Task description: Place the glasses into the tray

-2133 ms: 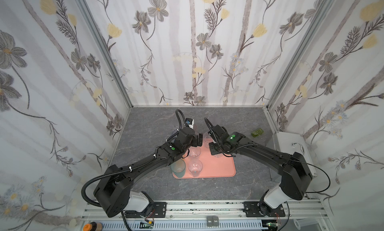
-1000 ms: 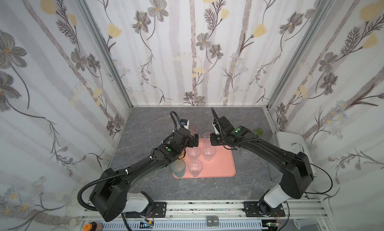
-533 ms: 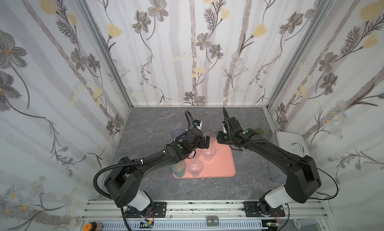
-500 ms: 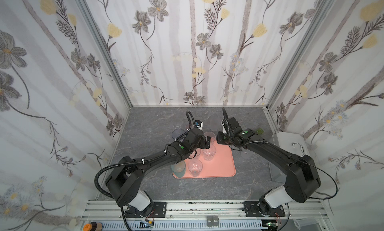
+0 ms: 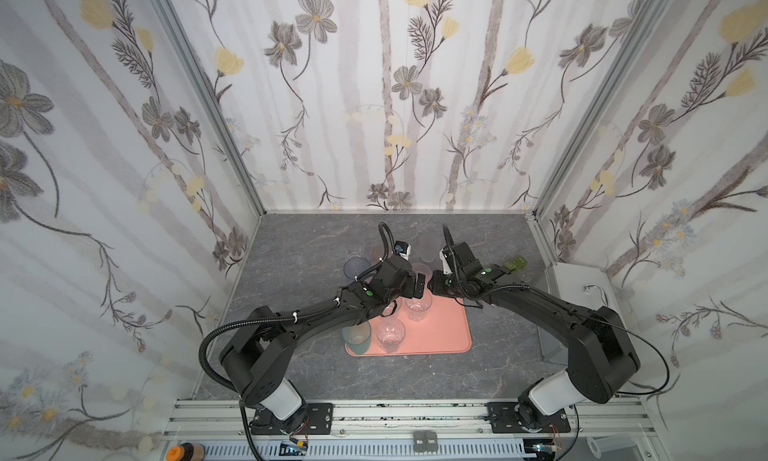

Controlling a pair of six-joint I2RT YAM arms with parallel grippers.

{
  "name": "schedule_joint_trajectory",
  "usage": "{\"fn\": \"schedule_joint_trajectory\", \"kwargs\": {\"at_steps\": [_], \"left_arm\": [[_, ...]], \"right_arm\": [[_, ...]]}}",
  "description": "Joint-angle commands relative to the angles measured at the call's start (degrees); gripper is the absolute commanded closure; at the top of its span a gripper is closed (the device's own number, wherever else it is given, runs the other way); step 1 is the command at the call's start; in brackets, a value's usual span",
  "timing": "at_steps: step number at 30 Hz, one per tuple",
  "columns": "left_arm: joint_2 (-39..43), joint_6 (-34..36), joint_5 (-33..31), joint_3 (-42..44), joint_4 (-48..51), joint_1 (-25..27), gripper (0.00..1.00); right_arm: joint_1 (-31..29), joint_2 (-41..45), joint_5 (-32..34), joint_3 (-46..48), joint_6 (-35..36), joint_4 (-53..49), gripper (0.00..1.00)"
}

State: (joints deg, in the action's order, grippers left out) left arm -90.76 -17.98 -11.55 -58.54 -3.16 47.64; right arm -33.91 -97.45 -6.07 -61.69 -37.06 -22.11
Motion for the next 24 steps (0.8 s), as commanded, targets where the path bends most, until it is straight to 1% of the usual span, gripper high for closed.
{"fn": "schedule_joint_trajectory", "kwargs": {"at_steps": [1,5,9,13,16,19,24], "left_arm": [[-0.1,0.1,0.0,-0.7,-1.0,0.1,0.01],[1.2,1.4,-1.2,-1.0,-0.9,0.0,0.0],[4.3,4.7,-4.7,-0.2,-0.9,-0.6,0.0],[7.6,5.7,-6.1,1.8,-0.8,-3.1,0.0],[9.9,6.7,-7.5,3.0,-0.6,-4.8,0.0],[12.6,7.2,-8.3,4.5,-0.5,-7.0,0.0],[17.6,7.6,-8.9,7.8,0.2,-10.4,0.0]], "right_arm": [[-0.2,-0.5,-1.0,-0.2,-0.5,2.4,0.69],[0.2,-0.6,1.2,-3.0,1.8,-0.1,0.69],[2.1,-0.3,3.4,-6.7,4.2,-2.6,0.68],[5.0,-1.5,3.9,-10.7,5.8,-3.0,0.68],[7.2,-4.2,4.6,-14.9,6.7,-3.1,0.68],[9.4,-7.1,3.5,-18.7,6.7,-3.2,0.67],[10.5,-11.0,4.1,-23.8,6.8,-3.5,0.66]]}}
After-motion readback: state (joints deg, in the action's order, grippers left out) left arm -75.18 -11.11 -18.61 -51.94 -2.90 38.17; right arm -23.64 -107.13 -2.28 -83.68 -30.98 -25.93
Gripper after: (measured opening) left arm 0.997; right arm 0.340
